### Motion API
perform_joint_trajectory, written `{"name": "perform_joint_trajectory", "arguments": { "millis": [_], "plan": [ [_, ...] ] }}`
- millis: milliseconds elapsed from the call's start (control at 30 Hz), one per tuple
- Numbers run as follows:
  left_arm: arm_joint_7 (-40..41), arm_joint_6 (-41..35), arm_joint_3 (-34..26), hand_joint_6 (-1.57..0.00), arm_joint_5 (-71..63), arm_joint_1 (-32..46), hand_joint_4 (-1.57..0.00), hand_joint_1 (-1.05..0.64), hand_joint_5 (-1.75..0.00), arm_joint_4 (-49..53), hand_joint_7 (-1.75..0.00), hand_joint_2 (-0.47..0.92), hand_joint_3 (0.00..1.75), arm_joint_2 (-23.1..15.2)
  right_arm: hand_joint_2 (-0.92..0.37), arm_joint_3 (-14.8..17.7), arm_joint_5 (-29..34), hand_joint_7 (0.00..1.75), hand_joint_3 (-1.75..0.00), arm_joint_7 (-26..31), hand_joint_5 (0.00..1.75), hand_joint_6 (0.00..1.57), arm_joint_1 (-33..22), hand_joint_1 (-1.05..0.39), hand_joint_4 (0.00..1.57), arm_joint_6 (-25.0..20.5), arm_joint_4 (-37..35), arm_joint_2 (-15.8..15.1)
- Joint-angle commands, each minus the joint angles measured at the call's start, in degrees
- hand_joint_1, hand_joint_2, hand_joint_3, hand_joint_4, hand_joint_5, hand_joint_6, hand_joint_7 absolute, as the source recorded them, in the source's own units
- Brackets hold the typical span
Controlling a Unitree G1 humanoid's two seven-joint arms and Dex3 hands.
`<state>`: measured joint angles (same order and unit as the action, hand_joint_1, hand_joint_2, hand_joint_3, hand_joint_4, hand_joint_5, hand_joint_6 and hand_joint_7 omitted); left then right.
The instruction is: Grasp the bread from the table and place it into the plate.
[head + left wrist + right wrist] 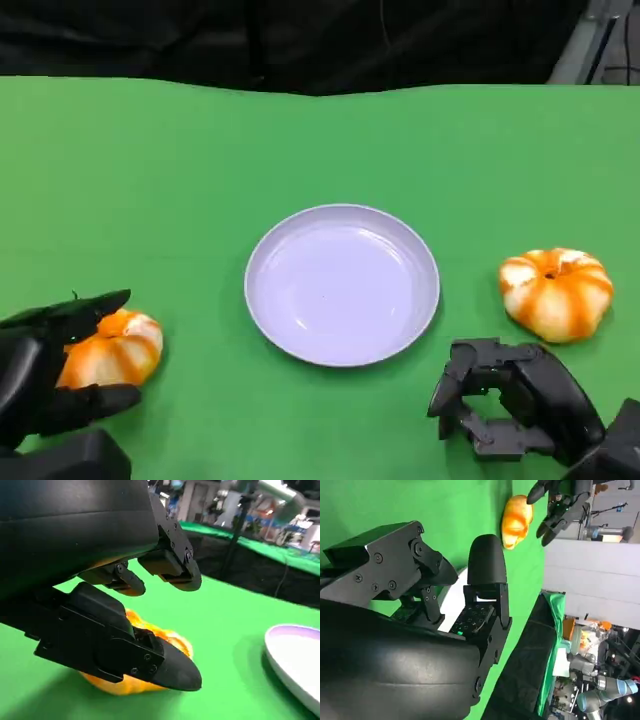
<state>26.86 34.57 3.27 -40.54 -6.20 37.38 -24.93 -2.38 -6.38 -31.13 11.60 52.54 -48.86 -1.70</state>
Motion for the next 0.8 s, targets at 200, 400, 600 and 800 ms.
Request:
{"name": "perform_joint_trajectory", "arguments": {
  "millis": [200, 400, 600, 800],
  "plan": [
    [0.08, -1.86, 4.17, -0.55, 1.01, -4.05, -0.56, -0.98, 0.00, 7.31, 0.00, 0.92, 0.11, -2.22, -0.64, 0.38, -0.35, 1.05, -0.95, 0.45, 1.36, 0.95, -0.83, 0.08, 0.94, -0.41, 1.19, -0.59],
    [-0.15, -2.62, 6.09, -0.56, 1.65, -5.62, -0.55, -0.96, 0.00, 9.34, 0.00, 0.92, 0.11, -2.77, -0.63, 0.31, -0.16, 1.05, -0.96, 0.59, 1.36, 0.96, -0.86, 0.08, 0.95, -0.54, 1.42, -0.64],
    [-1.32, -5.87, 9.31, -0.59, 0.44, -8.53, -0.57, -0.95, -0.01, 12.08, -0.02, 0.92, 0.12, -3.34, -0.63, 0.38, -0.17, 1.04, -0.96, 0.66, 1.36, 0.96, -0.60, 0.07, 0.95, -0.30, 1.10, -0.56],
    [-2.67, -7.90, 11.78, -0.68, 1.19, -9.81, -0.61, -0.88, -0.02, 12.73, -0.03, 0.92, 0.13, -3.75, -0.63, 0.42, -0.35, 1.03, -0.95, 0.47, 1.37, 0.96, -0.56, 0.07, 0.95, -0.15, 1.09, -0.56]
  ]
}}
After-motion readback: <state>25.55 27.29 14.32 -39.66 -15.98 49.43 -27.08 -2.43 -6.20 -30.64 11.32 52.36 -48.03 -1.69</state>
